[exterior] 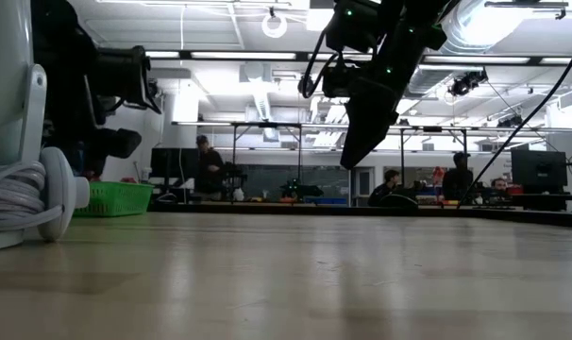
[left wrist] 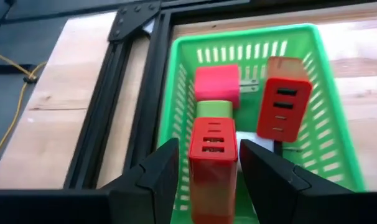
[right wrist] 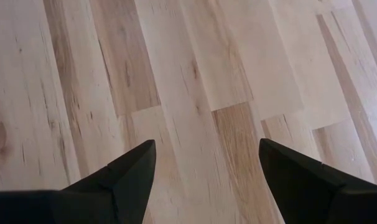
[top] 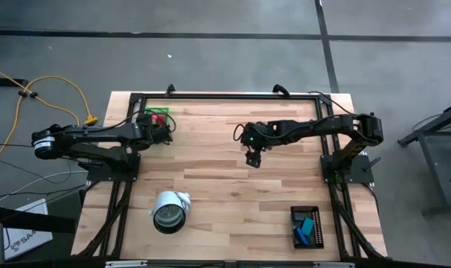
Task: Pick & Place Office items
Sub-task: Return to Home Position
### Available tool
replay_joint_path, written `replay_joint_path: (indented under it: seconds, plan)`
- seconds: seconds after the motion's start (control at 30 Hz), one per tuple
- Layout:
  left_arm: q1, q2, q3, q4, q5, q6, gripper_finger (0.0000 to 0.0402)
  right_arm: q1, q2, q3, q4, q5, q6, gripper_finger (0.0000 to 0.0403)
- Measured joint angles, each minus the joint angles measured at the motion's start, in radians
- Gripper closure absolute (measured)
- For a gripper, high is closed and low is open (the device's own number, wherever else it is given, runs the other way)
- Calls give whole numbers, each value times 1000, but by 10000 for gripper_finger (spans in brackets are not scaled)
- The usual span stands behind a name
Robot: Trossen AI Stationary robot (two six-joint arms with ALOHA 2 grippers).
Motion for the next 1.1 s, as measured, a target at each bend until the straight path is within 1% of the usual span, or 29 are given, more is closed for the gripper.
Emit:
replay_joint_path:
  seconds: [0.2, 0.37, 0.57, 0.67, 0.83, 1.1]
  plan:
    - [0, 0, 0, 78, -8, 99, 238, 0, 0, 0, 0, 0, 0, 131]
    - [0, 0, 0, 86, -21, 129, 238, 0, 0, 0, -7, 0, 0, 131]
    - [0, -21, 20, 83, -15, 240, 238, 0, 0, 0, -22, 0, 0, 131]
    - [0, -52, 50, 83, 11, 304, 238, 0, 0, 0, -22, 0, 0, 131]
    - [-19, -129, 106, 86, 26, 407, 238, 0, 0, 0, -22, 0, 0, 131]
    - [-96, -265, 166, 94, 37, 540, 238, 0, 0, 0, -21, 0, -32, 131]
